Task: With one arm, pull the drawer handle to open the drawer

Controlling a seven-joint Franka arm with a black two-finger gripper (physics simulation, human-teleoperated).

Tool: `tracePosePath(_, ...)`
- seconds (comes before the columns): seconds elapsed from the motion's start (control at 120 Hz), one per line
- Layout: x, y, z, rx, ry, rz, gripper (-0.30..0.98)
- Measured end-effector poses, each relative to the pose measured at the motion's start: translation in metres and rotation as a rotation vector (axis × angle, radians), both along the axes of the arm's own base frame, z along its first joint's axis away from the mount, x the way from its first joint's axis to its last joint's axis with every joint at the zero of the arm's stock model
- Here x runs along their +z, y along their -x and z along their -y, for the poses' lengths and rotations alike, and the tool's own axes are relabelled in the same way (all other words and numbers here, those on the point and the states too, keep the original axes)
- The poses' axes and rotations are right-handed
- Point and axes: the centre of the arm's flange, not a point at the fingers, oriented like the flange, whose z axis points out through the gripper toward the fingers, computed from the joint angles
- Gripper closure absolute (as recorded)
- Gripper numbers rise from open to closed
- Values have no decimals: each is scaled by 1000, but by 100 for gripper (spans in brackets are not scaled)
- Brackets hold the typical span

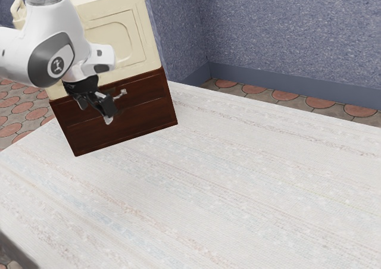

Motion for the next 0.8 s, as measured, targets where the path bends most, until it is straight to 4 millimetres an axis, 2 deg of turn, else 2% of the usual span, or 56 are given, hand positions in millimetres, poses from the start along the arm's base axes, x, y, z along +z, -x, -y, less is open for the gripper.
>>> tracePosePath(0.067, -4, 0, -18, -19, -10, 4, 9)
tracePosePath(0.117, -9, -6, -21, -52, -19, 7, 16)
tracePosePath(0.158, -10, -14, -15, -96, -28, 11, 23)
tracePosePath(0.25, -11, -34, 13, -207, -45, 17, 36)
tracePosePath(0.308, -12, -39, 21, -251, -54, 17, 42)
tracePosePath(0.575, -9, -39, 10, -344, -90, 11, 46)
tracePosePath(0.658, -7, -47, 4, -370, -109, 15, 44)
tracePosePath(0.8, -12, -57, -21, -391, -132, 3, 41)
